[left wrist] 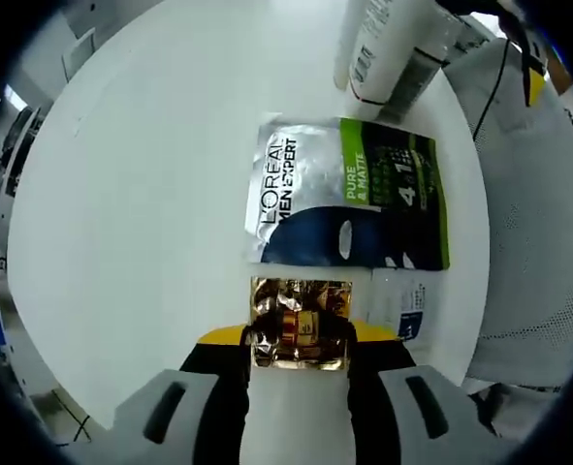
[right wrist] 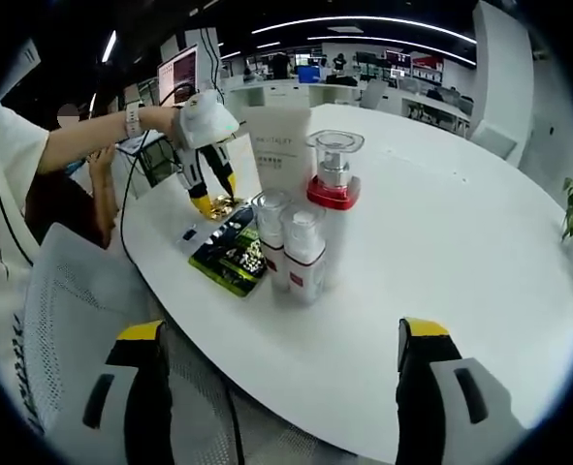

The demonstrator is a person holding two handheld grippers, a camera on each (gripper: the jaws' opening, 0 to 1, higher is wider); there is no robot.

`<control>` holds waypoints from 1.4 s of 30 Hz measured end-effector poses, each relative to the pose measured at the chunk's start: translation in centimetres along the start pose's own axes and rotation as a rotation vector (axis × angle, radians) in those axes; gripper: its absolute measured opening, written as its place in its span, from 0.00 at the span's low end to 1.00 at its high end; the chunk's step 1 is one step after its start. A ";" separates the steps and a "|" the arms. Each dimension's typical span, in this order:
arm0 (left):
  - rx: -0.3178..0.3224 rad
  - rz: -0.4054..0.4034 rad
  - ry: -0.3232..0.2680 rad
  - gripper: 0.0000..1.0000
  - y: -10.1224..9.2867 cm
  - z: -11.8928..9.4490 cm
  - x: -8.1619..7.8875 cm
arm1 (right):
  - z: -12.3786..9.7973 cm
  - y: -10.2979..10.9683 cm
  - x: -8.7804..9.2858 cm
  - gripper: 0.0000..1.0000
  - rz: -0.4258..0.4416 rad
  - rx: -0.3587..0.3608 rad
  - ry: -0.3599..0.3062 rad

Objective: Arrange the skincare products in the storage area until every visible bottle or jar stands upright without overlapping.

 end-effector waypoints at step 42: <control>-0.020 -0.072 -0.198 0.47 0.8 -0.7 1.2 | -0.4 0.4 -0.2 0.98 -0.013 0.008 -0.012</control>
Point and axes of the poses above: the point that each gripper's makers call its tool centre point, and the gripper's own axes: z roughly forward along the fingers, y roughly to its left, x roughly out of its underside, the point moved 6 cm from there along -z, roughly backward along the fingers, and after that the axes turned 8 degrees about -z, right-handed, at the moved point
